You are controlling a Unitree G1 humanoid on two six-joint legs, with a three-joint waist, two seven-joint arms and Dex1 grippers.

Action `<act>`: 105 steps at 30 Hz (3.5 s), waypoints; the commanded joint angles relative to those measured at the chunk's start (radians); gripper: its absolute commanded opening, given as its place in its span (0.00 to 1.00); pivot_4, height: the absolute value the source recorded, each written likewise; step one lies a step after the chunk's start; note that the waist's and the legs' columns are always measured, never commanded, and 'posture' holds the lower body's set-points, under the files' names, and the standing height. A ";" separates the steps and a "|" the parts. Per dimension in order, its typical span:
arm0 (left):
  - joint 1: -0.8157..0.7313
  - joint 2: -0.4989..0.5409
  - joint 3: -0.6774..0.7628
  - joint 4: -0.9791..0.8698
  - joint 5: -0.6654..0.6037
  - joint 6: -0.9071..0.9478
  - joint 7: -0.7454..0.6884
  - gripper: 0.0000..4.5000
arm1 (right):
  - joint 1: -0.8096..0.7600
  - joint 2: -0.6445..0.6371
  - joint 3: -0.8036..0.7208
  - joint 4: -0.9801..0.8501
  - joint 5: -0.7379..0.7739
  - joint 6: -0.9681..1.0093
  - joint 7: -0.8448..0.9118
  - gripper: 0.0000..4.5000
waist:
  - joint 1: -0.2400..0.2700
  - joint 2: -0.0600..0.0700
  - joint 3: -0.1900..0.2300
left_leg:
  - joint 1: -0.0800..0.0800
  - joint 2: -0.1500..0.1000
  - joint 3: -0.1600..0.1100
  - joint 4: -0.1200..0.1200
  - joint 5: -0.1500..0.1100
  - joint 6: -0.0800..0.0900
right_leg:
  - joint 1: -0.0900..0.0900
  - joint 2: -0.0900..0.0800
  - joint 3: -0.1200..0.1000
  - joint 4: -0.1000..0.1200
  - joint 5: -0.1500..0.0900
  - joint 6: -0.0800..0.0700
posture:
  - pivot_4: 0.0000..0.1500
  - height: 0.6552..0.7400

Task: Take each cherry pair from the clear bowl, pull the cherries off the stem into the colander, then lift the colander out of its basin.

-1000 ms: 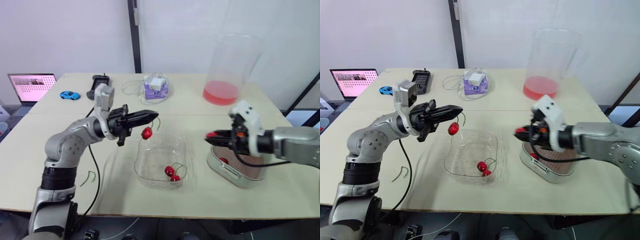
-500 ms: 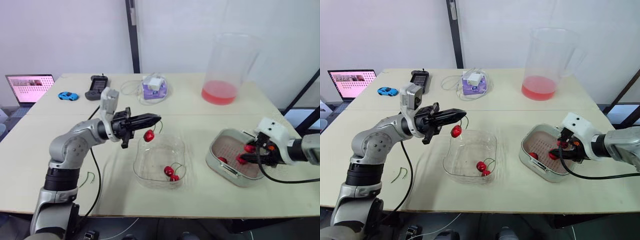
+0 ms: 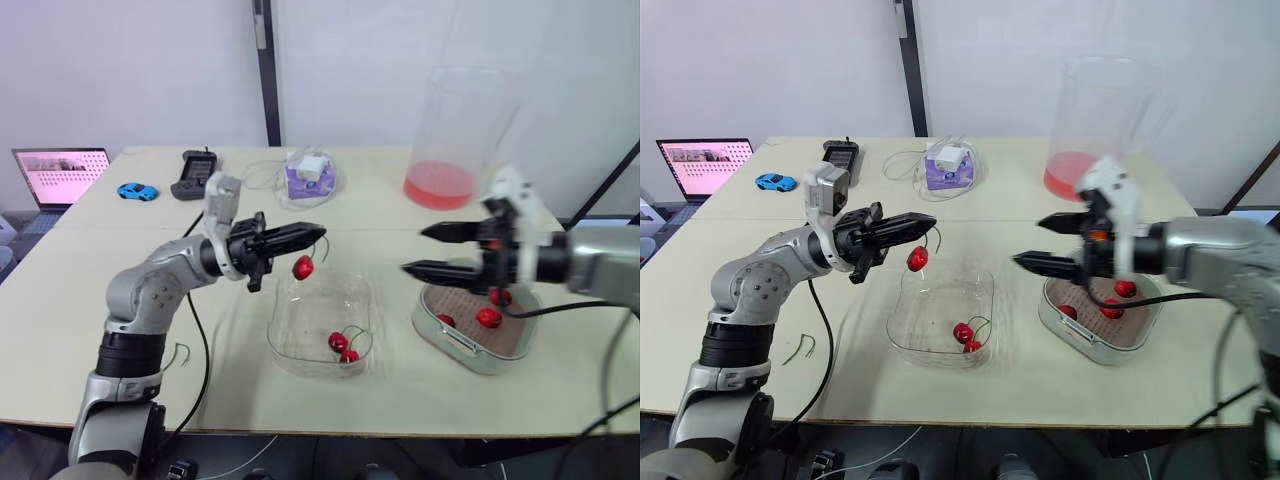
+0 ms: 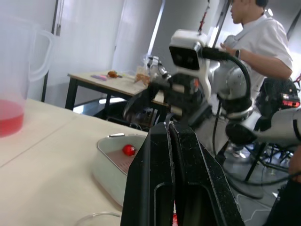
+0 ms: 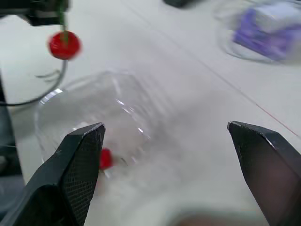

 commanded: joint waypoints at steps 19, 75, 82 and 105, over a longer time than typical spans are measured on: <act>-0.055 -0.027 -0.001 -0.014 0.015 -0.028 -0.006 0.00 | -0.062 0.457 0.161 -0.011 0.011 -0.072 -0.251 0.99 | -0.003 0.000 0.000 | 0.000 0.000 -0.001 0.000 0.000 0.000 | -0.001 0.000 -0.001 0.002 0.000 0.000 | 1.00 0.92; -0.053 -0.014 0.010 -0.007 0.030 -0.055 -0.016 0.00 | 0.032 0.063 -0.018 -0.027 -0.019 0.051 -0.043 0.14 | 0.000 0.001 0.000 | 0.000 0.000 -0.001 0.000 0.000 0.000 | -0.001 0.000 -0.001 0.002 0.000 0.000 | 1.00 0.92; 0.014 0.075 0.022 -0.025 0.034 -0.056 -0.034 0.00 | 0.211 -0.360 0.012 0.187 -0.316 -0.201 0.251 0.14 | -0.001 0.001 0.000 | 0.000 0.000 0.000 0.000 -0.001 0.002 | 0.000 0.000 -0.001 -0.001 0.000 0.000 | 1.00 0.92; 0.122 0.276 0.091 -0.165 -0.013 0.053 -0.004 0.00 | -0.156 -0.284 -0.085 0.275 0.017 0.006 0.500 0.98 | -0.007 0.002 0.001 | 0.001 0.001 0.001 0.000 -0.001 0.001 | 0.000 0.001 0.000 0.000 0.000 0.000 | 1.00 0.92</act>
